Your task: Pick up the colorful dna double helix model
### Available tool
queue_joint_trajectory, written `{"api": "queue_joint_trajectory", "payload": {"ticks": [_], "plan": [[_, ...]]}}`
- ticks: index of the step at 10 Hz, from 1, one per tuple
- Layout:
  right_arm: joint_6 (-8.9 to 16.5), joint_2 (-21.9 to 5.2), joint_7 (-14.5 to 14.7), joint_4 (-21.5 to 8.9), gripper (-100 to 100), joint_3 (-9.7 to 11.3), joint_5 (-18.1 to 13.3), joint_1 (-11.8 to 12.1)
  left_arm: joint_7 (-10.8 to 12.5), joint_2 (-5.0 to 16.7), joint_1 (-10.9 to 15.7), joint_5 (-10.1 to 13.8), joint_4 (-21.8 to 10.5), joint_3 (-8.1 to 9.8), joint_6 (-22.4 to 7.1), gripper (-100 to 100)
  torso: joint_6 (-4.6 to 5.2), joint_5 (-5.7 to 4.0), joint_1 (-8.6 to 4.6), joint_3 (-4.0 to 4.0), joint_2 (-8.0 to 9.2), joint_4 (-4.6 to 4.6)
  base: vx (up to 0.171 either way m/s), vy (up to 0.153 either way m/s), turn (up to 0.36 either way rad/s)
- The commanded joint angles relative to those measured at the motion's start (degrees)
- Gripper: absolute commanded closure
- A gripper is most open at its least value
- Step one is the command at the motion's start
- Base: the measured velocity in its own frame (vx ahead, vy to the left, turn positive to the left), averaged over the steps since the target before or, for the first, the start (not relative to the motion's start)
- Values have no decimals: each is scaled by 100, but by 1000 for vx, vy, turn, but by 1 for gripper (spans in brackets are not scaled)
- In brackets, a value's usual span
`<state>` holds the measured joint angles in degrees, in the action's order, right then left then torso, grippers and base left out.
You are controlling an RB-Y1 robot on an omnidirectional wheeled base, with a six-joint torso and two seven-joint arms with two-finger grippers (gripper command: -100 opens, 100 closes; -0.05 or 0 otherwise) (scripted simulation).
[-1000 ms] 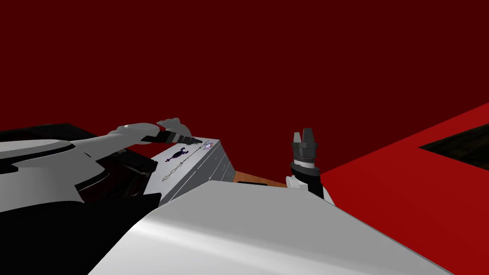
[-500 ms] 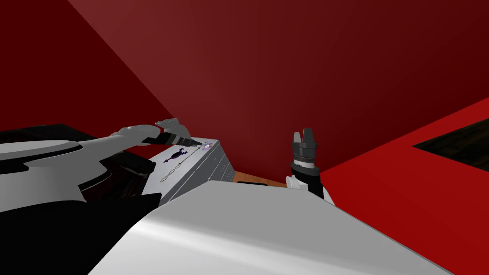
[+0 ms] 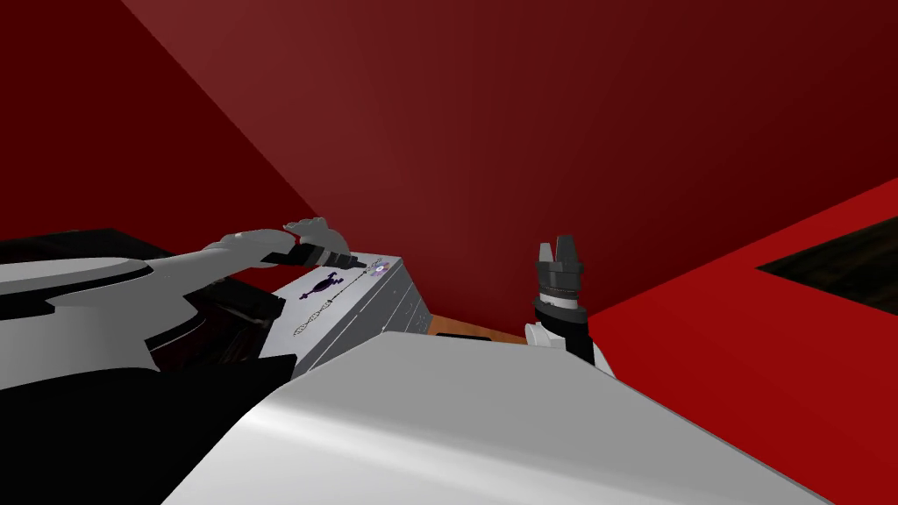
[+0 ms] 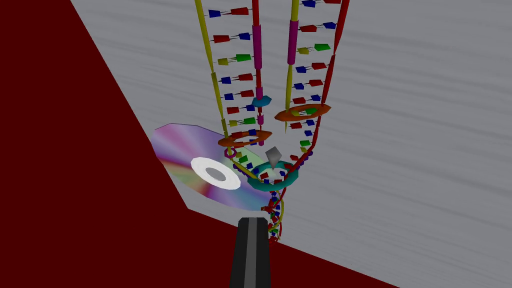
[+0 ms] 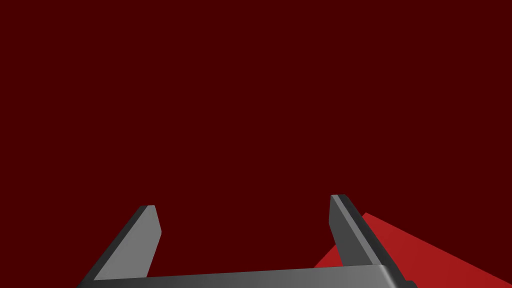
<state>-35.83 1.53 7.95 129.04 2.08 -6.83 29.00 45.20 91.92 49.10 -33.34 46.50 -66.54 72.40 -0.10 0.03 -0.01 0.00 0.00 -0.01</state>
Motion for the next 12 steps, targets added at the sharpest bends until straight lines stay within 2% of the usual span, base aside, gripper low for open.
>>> {"api": "queue_joint_trajectory", "payload": {"ticks": [1,2,3,4,5,6,7,8,9,12], "plan": [[0,0,0,0,0,0,0,0,0,0,0,0,0,0,0,100,0,0,0,0,0,0,0,0,0],[0,0,0,0,0,0,0,0,0,0,0,0,0,0,0,0,0,0,0,0,0,0,0,0,0],[0,0,0,0,0,0,0,0,-31,112,149,121,-46,-15,115,-100,0,0,0,0,0,0,25,-8,179],[0,0,0,0,0,0,0,1,-36,178,231,202,-19,-40,163,-100,-6,-2,-2,-1,-4,1,39,-51,195],[0,0,0,0,0,0,0,1,100,152,53,-31,52,-134,116,-100,-4,-4,-17,-3,-7,0,-2,-15,-136],[0,0,0,0,0,1,0,-1,80,166,159,28,50,-85,120,-100,7,-2,-8,-3,-2,-2,-11,10,-57],[0,0,0,0,0,0,0,0,98,159,156,10,45,-93,131,0,0,0,0,0,1,0,0,0,0],[0,0,0,0,0,0,0,0,108,128,-17,80,-174,-22,97,-100,0,0,0,0,1,0,-56,3,-307],[0,0,0,0,0,1,0,-2,108,128,-17,80,-174,-22,97,-100,9,0,0,6,14,1,-81,24,-212],[1,0,0,0,0,0,0,-3,131,65,-363,216,-614,118,31,-100,6,2,10,23,42,8,-122,29,-291]]}}
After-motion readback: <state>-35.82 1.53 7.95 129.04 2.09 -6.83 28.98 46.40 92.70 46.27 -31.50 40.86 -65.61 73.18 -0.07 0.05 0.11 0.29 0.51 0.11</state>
